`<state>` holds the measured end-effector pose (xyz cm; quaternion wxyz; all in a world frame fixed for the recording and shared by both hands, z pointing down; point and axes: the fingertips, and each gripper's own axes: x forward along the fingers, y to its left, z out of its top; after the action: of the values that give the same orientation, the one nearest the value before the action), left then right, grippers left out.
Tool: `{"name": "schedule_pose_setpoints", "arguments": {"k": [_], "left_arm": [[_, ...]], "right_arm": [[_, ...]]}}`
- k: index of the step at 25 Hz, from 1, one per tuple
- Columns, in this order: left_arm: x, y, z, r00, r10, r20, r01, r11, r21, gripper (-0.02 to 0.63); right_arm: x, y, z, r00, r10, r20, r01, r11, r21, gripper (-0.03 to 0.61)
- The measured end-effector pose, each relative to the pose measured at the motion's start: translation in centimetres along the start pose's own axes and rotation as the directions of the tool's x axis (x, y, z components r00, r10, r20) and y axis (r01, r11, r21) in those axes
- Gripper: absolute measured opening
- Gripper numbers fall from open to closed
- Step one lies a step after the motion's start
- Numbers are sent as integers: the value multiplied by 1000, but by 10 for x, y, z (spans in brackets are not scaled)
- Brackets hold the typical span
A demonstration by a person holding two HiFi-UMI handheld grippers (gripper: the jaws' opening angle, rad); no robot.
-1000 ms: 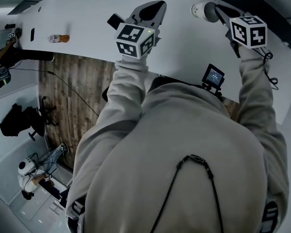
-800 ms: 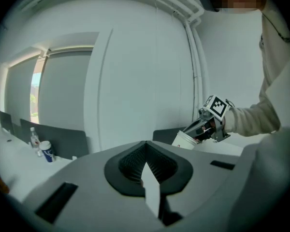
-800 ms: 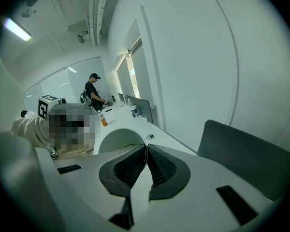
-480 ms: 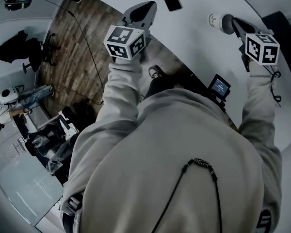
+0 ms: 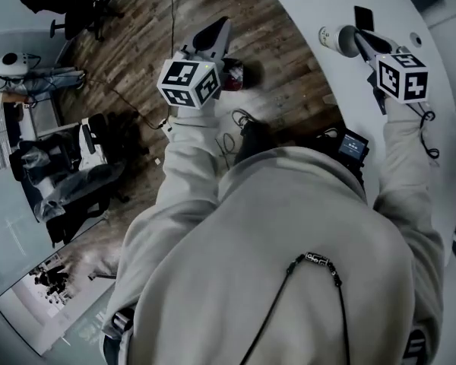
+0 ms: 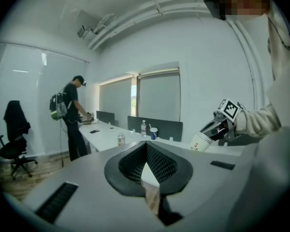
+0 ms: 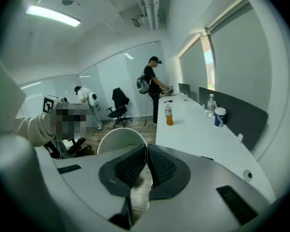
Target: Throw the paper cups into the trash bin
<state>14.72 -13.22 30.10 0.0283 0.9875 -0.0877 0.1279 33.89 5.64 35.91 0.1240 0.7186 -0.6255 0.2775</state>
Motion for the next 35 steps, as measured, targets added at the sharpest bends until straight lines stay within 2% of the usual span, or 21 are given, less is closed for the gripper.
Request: {"name": "schedule_pose_setpoints", "arguments": {"k": [3, 7, 12, 17, 19, 23, 28, 32, 35], "left_arm": [[-36, 58, -8, 998, 69, 11, -68, 997, -34, -3], [-77, 127, -18, 993, 107, 49, -103, 992, -69, -2], [-130, 214, -26, 983, 170, 77, -162, 982, -92, -2], [-189, 289, -37, 967, 238, 87, -223, 962, -155, -2], [-204, 304, -38, 959, 267, 98, -247, 952, -179, -2], [-214, 320, -38, 945, 309, 105, -284, 937, -204, -2], [-219, 343, -13, 926, 358, 117, -333, 924, -189, -2], [-216, 361, 15, 914, 383, 133, -367, 921, -131, -2], [-214, 374, 27, 904, 400, 153, -384, 915, -123, -2]], "right_arm": [[44, 52, 28, 999, 44, -30, -45, 997, -56, 35], [105, 118, 62, 994, 91, -60, -97, 989, -110, 35], [179, 192, 101, 985, 136, -105, -153, 972, -177, 35], [239, 274, 137, 970, 196, -142, -225, 944, -240, 35], [259, 296, 141, 961, 215, -176, -257, 927, -273, 35], [285, 313, 150, 942, 253, -220, -310, 906, -287, 35], [310, 337, 198, 930, 315, -191, -363, 871, -330, 35], [326, 348, 231, 918, 357, -172, -396, 842, -366, 35], [338, 361, 252, 912, 379, -159, -410, 819, -402, 35]]}}
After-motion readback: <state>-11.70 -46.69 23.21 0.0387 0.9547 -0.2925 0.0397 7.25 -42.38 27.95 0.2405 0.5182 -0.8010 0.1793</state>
